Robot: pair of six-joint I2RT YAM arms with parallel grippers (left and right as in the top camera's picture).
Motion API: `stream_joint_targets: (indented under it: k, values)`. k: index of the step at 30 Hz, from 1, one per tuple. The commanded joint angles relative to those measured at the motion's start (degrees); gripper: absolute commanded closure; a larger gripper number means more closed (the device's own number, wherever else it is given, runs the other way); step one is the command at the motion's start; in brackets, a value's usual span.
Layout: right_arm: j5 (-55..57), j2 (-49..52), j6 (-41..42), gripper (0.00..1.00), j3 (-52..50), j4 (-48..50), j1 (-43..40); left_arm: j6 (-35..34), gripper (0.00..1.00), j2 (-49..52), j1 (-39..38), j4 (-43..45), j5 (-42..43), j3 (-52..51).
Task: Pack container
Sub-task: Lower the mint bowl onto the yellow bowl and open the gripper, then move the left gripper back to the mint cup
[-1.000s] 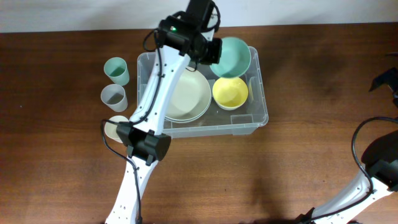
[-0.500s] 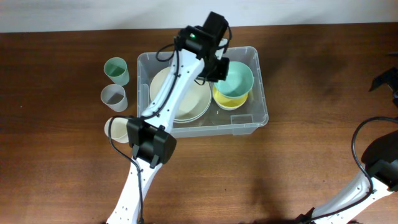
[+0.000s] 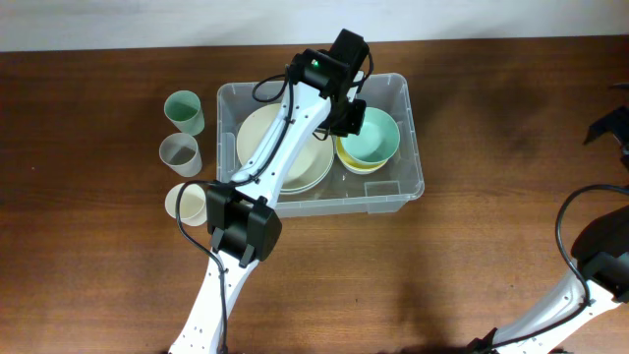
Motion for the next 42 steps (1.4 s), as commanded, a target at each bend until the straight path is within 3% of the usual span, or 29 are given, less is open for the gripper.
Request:
stream_joint_targets:
  k: [1,13,20,22,23,25,26,33,42]
  values:
    - [0.26,-1.18,0.48,0.01,-0.22,0.02,0.24,0.70,0.93,-0.96,0.26,0.24,-1.64,-0.20]
    - [0.26,-1.18,0.48,0.01,-0.22,0.02,0.24,0.70,0.87,-0.48,0.24,0.66,-1.60,-0.20]
    - [0.26,-1.18,0.48,0.01,-0.22,0.02,0.24,0.76,0.66,-0.44,0.63,2.16,-1.64,1.11]
    - [0.26,-1.18,0.48,0.01,-0.22,0.02,0.24,1.16,0.57,-0.57,1.46,1.90,-1.64,3.56]
    - [0.26,-1.18,0.48,0.01,-0.22,0.02,0.24,1.70,0.48,-0.70,1.97,1.55,-1.68,4.98]
    - [0.26,-1.18,0.48,0.01,-0.22,0.02,0.24,2.67,0.13,-1.31,3.48,0.11,-2.38,8.41]
    - [0.26,-1.18,0.48,0.01,-0.22,0.02,0.24,2.67,0.01,-1.75,4.35,-0.85,-3.52,10.08]
    - [0.26,-1.18,0.48,0.01,-0.22,0.02,0.24,-0.57,0.01,-6.14,14.97,-10.25,-15.39,18.60]
    - [0.26,-1.18,0.48,0.01,-0.22,0.02,0.24,-0.94,0.00,-7.69,33.88,-15.47,-11.04,17.57]
